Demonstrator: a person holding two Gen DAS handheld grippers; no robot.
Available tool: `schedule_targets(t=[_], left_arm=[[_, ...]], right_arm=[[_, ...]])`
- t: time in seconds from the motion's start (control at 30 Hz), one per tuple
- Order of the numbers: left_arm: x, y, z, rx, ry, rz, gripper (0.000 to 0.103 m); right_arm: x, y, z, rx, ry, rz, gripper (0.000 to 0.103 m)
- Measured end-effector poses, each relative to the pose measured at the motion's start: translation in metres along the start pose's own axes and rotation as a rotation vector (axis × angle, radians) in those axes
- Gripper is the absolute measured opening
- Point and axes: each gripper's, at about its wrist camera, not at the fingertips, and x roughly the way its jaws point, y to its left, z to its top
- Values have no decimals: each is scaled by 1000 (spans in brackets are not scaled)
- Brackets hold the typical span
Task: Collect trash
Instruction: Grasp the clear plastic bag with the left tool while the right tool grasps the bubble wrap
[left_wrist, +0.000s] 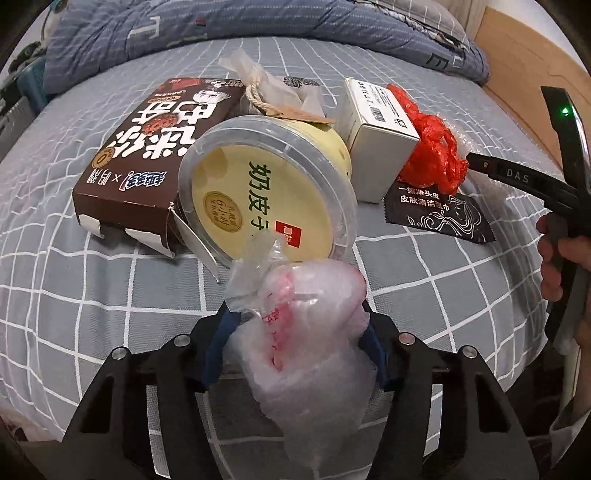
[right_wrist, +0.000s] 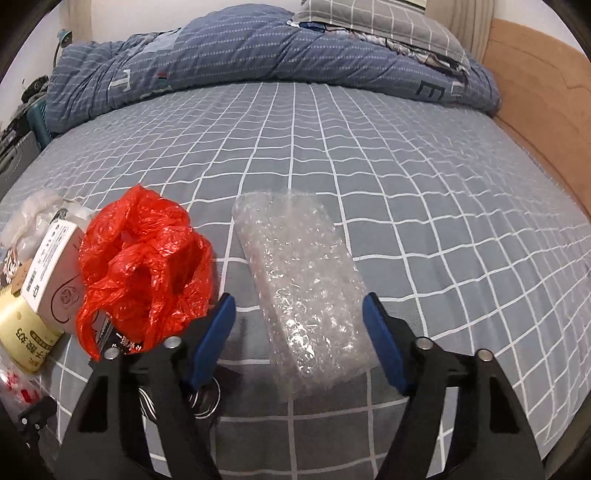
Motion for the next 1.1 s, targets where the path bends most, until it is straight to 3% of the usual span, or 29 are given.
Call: schedule_targets(t=[0.1, 0.23, 0.33, 0.77, 1.1], left_arm=[[-1, 0, -2, -2, -3, -1, 57], [-3, -1, -4, 11, -6, 4, 55], [-4, -1, -2, 11, -7, -1, 55], [-22, 10, 8, 0, -50, -5, 55], [-41, 20, 11, -20, -90, -5, 55]], right_arm=[[6, 0, -1, -3, 19, 3, 54], [10, -1, -4, 8, 26, 21, 31], [9, -1, -4, 4, 22, 26, 23], [-28, 3, -4, 28, -56, 18, 20], [-72, 29, -18, -19, -120, 8, 20]])
